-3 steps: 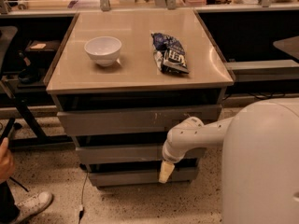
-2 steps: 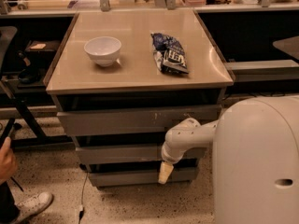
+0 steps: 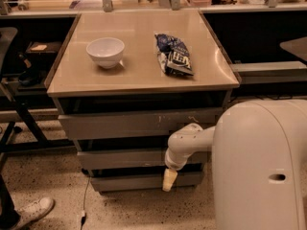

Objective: Open middle drawer

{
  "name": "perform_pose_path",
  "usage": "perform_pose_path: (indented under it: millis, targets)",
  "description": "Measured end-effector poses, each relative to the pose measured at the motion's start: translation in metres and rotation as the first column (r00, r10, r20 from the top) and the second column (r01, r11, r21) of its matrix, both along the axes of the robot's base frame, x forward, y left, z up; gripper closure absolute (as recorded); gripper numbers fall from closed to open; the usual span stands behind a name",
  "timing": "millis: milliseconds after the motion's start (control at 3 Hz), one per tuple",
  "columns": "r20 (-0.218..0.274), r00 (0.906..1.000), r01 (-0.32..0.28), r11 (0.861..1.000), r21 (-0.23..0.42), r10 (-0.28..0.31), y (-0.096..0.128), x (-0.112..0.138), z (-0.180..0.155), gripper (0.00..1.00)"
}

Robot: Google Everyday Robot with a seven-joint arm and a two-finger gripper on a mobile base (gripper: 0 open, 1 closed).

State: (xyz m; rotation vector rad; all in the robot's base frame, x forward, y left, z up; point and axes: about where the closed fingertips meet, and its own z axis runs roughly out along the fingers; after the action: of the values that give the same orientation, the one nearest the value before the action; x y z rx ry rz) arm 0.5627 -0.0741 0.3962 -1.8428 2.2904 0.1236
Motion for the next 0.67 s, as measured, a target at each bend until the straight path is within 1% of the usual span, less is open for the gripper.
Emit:
perform_pose_path:
  millis: [333,667]
  targets:
    - [0.0,1.0,0.0,1.0,0.0,0.0,0.0,0.0,0.003,0.0]
    - [-0.032,0.9995,-0.006,1.0,0.008,0.006,-0.001,-0.019,0.007,0.0]
